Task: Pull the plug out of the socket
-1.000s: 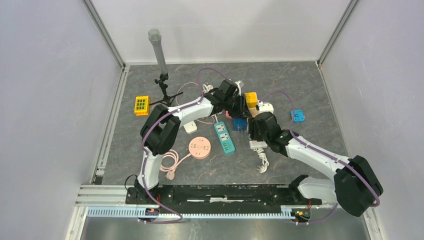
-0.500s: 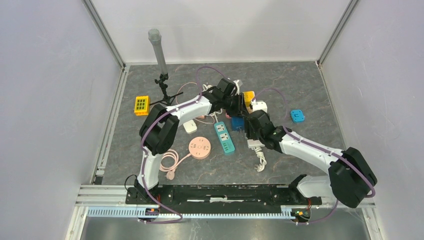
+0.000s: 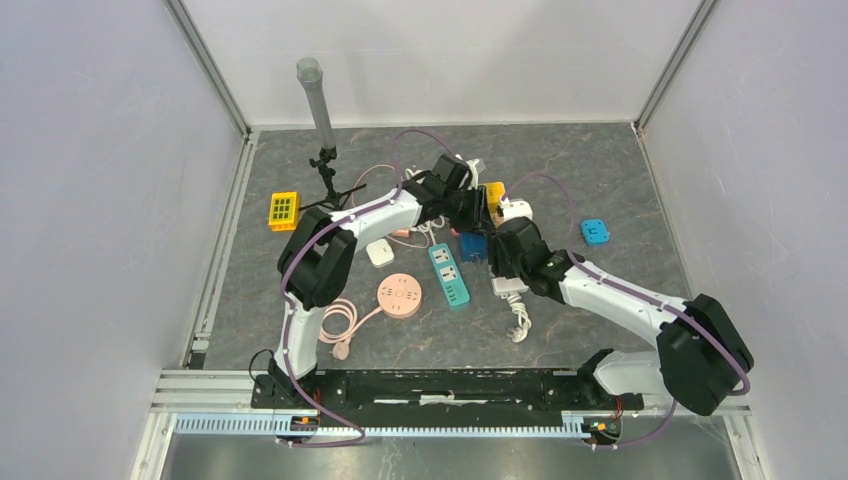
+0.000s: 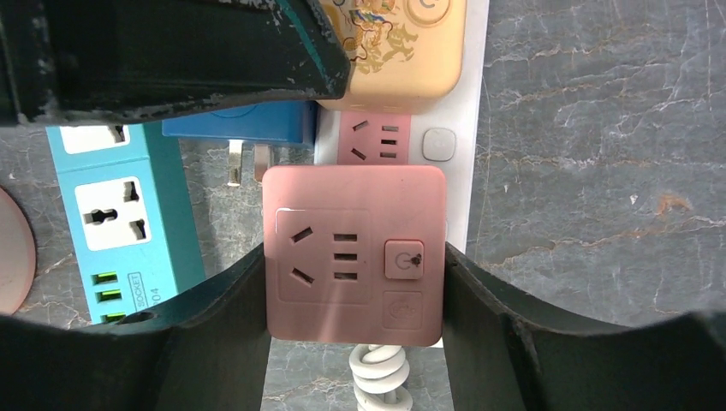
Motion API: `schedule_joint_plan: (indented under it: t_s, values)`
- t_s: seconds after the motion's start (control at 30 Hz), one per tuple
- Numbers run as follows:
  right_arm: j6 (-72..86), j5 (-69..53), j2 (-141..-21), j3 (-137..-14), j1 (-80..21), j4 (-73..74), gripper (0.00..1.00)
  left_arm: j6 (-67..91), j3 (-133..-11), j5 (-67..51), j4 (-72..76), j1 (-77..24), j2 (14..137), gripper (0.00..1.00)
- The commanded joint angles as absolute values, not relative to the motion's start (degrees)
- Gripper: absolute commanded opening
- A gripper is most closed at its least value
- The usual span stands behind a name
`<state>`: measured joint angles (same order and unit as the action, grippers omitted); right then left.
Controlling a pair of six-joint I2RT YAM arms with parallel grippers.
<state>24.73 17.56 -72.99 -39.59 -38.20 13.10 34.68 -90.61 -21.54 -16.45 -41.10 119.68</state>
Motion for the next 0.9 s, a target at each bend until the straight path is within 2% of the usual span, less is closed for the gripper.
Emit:
schedule_joint_plan:
  t_s: [0.0, 0.3, 0.57, 0.7, 0.87]
  values:
    - [21.3, 17.5, -73.5, -45.5, -40.5, 7.1, 0.00, 27.8, -88.1, -15.9, -29.1, -40.3, 123.5, 0.39]
    - [23.9, 10.7, -68.5, -42.2, -35.9, 5.0, 0.00, 27.9, -88.0, -15.9, -29.1, -40.3, 123.4, 0.39]
    - [21.0, 9.3, -62.5, -45.7, -32.5, 6.8, 0.00, 28.2, -87.9, -16.2, -29.2, -40.3, 122.8, 0.39]
    - [18.9, 9.5, -60.6, -46.1, -27.0, 10.1, 0.00, 28.8, -88.4, -20.4, -27.4, -40.2, 120.9, 0.40]
    - [18.6, 7.7, -57.6, -41.9, -21.1, 10.8, 0.00, 32.7, -89.2, -31.5, -20.0, -39.0, 117.1, 0.50]
